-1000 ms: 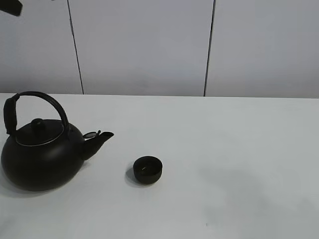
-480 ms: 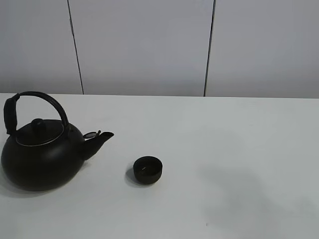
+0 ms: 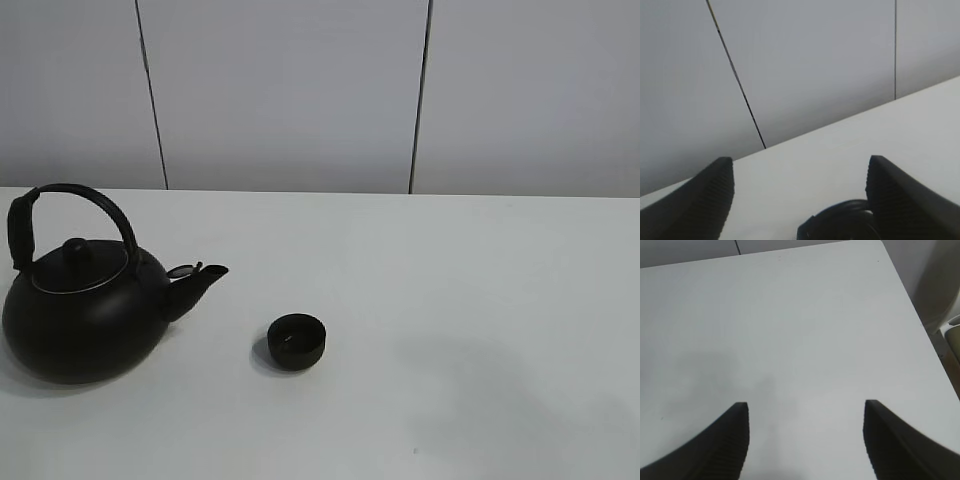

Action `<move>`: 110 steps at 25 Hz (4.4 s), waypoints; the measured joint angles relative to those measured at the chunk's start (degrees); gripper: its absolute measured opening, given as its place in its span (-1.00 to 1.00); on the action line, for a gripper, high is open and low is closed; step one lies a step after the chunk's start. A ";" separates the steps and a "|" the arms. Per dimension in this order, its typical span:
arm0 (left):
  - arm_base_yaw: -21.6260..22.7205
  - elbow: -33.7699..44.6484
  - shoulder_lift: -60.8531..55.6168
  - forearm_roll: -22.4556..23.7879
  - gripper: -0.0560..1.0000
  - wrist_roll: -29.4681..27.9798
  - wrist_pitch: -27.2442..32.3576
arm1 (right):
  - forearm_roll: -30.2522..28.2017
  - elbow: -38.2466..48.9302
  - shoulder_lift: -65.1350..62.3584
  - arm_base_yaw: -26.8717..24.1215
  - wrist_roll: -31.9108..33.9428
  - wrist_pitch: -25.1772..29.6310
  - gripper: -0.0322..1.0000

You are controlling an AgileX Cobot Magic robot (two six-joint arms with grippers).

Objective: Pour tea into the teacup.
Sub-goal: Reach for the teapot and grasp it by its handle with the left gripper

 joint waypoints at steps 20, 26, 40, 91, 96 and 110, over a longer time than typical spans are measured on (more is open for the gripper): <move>12.25 3.53 22.25 1.84 0.11 -3.11 -18.51 | 0.00 0.00 0.00 0.00 0.00 -0.15 -0.06; 12.29 3.53 27.96 4.91 0.11 -4.43 -22.09 | 0.00 0.00 0.00 0.00 0.00 -0.15 -0.06; 12.71 3.53 29.77 9.14 0.11 -6.92 -21.83 | 0.00 0.00 0.00 0.00 0.00 -0.17 -0.06; 12.72 2.84 47.38 -0.01 -0.58 2.50 -42.98 | 0.12 0.00 0.00 0.00 0.00 -0.22 -0.06; 12.77 2.90 45.25 0.02 -0.58 1.81 -40.10 | 0.12 0.00 0.00 0.00 0.00 -0.22 -0.06; 7.08 1.65 41.36 -3.03 -0.58 1.51 -32.77 | 0.16 0.00 0.00 0.00 0.00 -0.29 -0.06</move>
